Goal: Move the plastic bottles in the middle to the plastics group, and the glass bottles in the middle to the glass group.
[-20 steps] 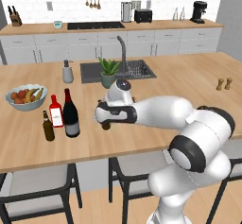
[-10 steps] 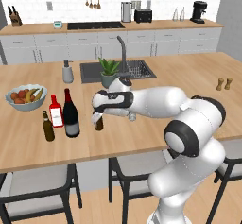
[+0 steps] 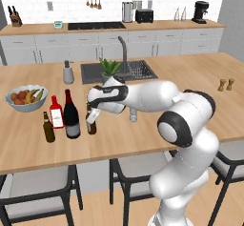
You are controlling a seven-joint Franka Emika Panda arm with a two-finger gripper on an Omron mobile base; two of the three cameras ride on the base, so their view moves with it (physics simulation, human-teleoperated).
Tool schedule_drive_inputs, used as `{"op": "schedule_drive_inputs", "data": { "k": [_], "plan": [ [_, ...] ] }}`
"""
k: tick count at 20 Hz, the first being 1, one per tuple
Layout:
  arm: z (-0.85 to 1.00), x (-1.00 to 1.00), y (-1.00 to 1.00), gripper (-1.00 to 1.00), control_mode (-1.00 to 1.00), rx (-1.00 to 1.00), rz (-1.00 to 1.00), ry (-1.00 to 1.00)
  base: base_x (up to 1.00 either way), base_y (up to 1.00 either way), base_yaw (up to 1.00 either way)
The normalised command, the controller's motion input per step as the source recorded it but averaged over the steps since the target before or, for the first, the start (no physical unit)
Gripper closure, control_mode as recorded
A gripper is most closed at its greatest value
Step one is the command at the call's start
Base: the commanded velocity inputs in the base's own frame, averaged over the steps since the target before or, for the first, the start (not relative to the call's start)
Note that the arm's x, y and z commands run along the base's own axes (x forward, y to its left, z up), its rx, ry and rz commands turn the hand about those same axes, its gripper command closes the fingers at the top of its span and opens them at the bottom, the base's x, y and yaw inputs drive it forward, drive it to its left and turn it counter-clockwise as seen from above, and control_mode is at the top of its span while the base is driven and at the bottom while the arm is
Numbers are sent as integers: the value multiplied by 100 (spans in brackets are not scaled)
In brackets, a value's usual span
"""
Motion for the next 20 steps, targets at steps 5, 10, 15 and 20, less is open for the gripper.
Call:
{"op": "schedule_drive_inputs", "data": {
  "k": [5, 10, 15, 20],
  "plan": [
    [-22, 9, 1, 100, -100, 2, 7, 7, 0, 0, 0],
    [-33, 4, 5, 100, -100, 2, 7, 1, 0, 0, 0],
    [-36, 0, 7, 100, -100, 0, 6, 0, 0, 0, 0],
    [-28, 0, 1, 100, -100, 0, 3, -1, 0, 0, 0]
  ]
}}
